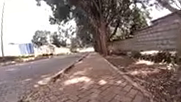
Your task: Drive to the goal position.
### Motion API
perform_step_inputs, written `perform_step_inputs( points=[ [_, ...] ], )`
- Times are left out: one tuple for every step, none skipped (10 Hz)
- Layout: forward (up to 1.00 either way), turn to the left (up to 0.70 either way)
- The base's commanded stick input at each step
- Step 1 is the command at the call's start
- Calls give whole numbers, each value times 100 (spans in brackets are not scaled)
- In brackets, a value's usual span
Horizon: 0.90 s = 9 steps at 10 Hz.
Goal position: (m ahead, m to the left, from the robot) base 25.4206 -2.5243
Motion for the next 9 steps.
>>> perform_step_inputs(
  points=[
    [50, 0],
    [50, 0],
    [50, 0],
    [50, 0],
    [50, 0],
    [50, 0],
    [50, 0],
    [50, 0],
    [50, 0]
  ],
)
